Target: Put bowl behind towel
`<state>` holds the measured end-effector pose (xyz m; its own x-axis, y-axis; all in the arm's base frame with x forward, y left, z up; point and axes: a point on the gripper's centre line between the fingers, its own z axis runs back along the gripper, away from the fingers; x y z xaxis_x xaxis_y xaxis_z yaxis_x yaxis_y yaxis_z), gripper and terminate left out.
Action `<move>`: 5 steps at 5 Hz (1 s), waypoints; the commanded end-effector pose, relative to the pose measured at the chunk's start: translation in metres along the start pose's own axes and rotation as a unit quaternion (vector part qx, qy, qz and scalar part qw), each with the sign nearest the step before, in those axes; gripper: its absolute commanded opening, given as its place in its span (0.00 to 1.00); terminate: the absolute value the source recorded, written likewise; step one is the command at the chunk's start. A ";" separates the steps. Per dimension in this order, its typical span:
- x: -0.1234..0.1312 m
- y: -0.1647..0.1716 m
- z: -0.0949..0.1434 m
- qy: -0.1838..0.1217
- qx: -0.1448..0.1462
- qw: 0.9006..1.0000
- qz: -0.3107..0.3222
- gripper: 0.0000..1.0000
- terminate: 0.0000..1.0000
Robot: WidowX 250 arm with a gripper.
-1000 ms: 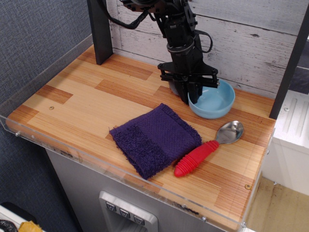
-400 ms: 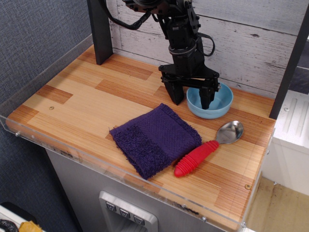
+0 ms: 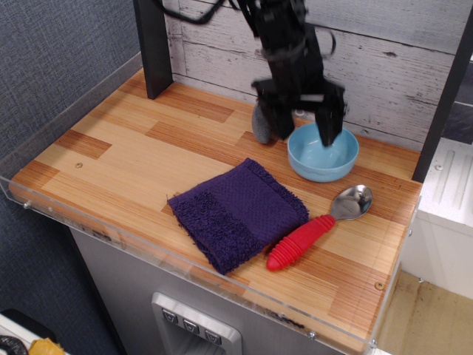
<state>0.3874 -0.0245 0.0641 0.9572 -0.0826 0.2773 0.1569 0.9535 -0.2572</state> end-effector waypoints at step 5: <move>0.021 -0.016 0.112 -0.099 0.000 0.993 -0.058 1.00 0.00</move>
<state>0.3866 -0.0103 0.1570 0.8957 -0.1297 0.4253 0.2480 0.9396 -0.2359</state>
